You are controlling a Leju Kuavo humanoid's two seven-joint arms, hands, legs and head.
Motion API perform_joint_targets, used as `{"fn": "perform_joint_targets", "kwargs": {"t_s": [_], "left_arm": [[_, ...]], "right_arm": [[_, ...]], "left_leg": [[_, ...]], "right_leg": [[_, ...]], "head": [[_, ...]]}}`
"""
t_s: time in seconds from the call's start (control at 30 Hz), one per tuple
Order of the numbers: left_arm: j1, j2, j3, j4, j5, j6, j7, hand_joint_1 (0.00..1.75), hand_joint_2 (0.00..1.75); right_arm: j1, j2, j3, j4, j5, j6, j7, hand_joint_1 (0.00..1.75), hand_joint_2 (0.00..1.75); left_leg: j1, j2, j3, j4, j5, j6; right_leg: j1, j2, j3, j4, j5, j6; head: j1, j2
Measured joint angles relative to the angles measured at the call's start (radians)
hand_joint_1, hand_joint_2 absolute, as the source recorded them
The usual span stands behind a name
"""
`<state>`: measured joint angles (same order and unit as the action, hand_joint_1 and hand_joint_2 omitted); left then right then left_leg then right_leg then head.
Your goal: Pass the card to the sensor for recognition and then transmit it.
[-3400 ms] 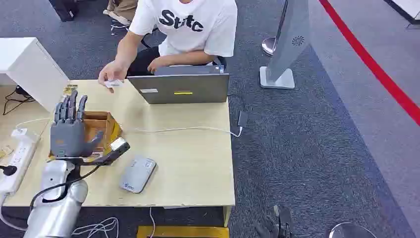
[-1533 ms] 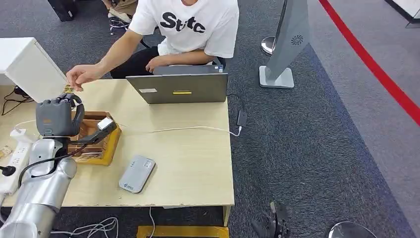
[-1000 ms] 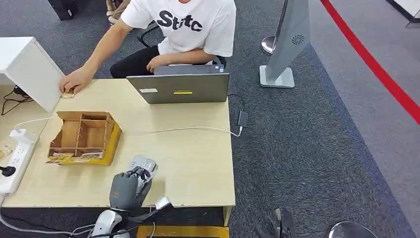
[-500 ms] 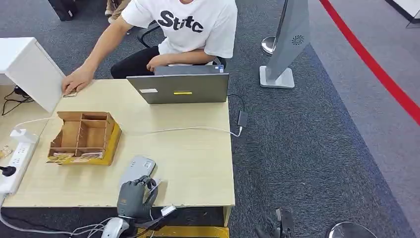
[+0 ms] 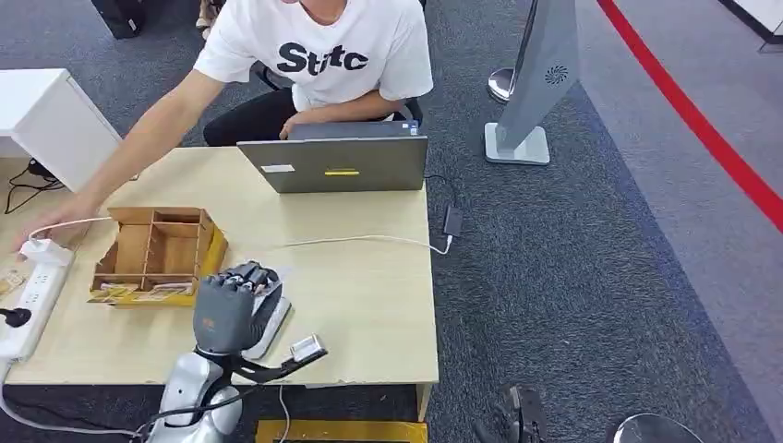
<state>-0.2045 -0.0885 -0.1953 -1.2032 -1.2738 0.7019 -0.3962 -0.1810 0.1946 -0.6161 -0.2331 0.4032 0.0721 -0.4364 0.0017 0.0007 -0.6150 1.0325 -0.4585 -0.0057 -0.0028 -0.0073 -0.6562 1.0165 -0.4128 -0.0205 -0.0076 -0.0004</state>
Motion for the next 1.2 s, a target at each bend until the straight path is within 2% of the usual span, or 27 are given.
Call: {"fn": "perform_joint_targets", "kwargs": {"t_s": [0.17, 0.27, 0.37, 0.6, 0.77, 1.03, 1.07, 1.13, 1.17, 1.2], "left_arm": [[-0.164, 0.073, -0.008, 0.018, 0.042, -0.034, 0.101, 1.75, 1.75], [-0.273, 0.128, -0.006, 0.1, 0.1, -0.043, 0.096, 1.75, 1.75], [-0.329, 0.159, -0.005, 0.153, 0.12, -0.043, 0.087, 1.75, 1.75], [-0.358, 0.175, -0.005, 0.203, 0.12, -0.037, 0.077, 1.75, 1.75], [-0.381, 0.197, -0.002, 0.231, 0.124, -0.044, 0.114, 1.75, 1.75], [-0.416, 0.227, 0.024, 0.306, 0.142, -0.031, 0.094, 1.75, 1.75], [-0.417, 0.227, 0.026, 0.313, 0.142, -0.031, 0.094, 1.66, 1.75], [-0.418, 0.229, 0.03, 0.327, 0.142, -0.028, 0.094, 1.75, 1.75], [-0.419, 0.23, 0.031, 0.332, 0.142, -0.027, 0.094, 1.52, 1.75], [-0.421, 0.23, 0.032, 0.337, 0.142, -0.026, 0.094, 0.0, 1.75]], "right_arm": [[-0.01, 0.0, 0.008, 0.0, 0.015, 0.015, 0.014, 0.0, 1.75], [-0.016, 0.0, 0.023, 0.0, 0.021, 0.016, 0.022, 0.0, 1.75], [-0.017, 0.0, 0.028, 0.0, 0.021, 0.016, 0.024, 0.0, 1.75], [-0.022, 0.002, 0.029, 0.0, 0.021, 0.016, 0.024, 0.0, 1.75], [-0.022, 0.002, 0.032, 0.0, 0.024, 0.016, 0.024, 0.0, 1.75], [-0.022, 0.002, 0.046, 0.0, 0.021, 0.024, 0.025, 0.0, 1.75], [-0.023, 0.002, 0.047, 0.0, 0.021, 0.025, 0.025, 0.0, 1.75], [-0.022, 0.002, 0.047, 0.0, 0.02, 0.027, 0.025, 0.0, 1.75], [-0.023, 0.002, 0.047, 0.0, 0.019, 0.028, 0.025, 0.0, 1.75], [-0.023, 0.002, 0.047, 0.0, 0.019, 0.028, 0.025, 0.0, 1.75]], "left_leg": [[0.001, 0.0, 0.0, 0.0, 0.002, -0.002], [0.001, 0.001, 0.0, 0.0, 0.003, -0.003], [0.001, 0.001, 0.0, 0.0, 0.005, -0.004], [0.001, 0.001, -0.001, 0.0, 0.004, -0.004], [0.001, 0.001, -0.001, 0.0, 0.004, -0.004], [0.001, 0.001, -0.001, 0.0, 0.005, -0.004], [0.001, 0.001, -0.001, 0.0, 0.005, -0.004], [0.001, 0.002, -0.001, 0.0, 0.005, -0.004], [0.001, 0.002, -0.001, 0.0, 0.005, -0.004], [0.001, 0.002, -0.001, 0.0, 0.005, -0.004]], "right_leg": [[0.001, 0.0, 0.0, 0.0, 0.002, -0.002], [0.001, 0.001, -0.001, 0.001, 0.004, -0.004], [0.001, 0.001, -0.001, 0.001, 0.004, -0.004], [0.001, 0.001, -0.001, 0.0, 0.004, -0.004], [0.001, 0.001, -0.002, 0.001, 0.004, -0.004], [0.001, 0.001, -0.002, 0.001, 0.004, -0.004], [0.001, 0.001, -0.002, 0.001, 0.004, -0.004], [0.001, 0.002, -0.002, 0.001, 0.004, -0.004], [0.001, 0.002, -0.002, 0.001, 0.004, -0.004], [0.001, 0.002, -0.002, 0.001, 0.004, -0.004]], "head": [[0.0, 0.0], [0.0, 0.0], [0.0, 0.0], [0.0, 0.0], [0.0, 0.0], [0.0, 0.0], [0.0, 0.0], [0.0, 0.0], [0.0, 0.0], [0.0, 0.0]]}}
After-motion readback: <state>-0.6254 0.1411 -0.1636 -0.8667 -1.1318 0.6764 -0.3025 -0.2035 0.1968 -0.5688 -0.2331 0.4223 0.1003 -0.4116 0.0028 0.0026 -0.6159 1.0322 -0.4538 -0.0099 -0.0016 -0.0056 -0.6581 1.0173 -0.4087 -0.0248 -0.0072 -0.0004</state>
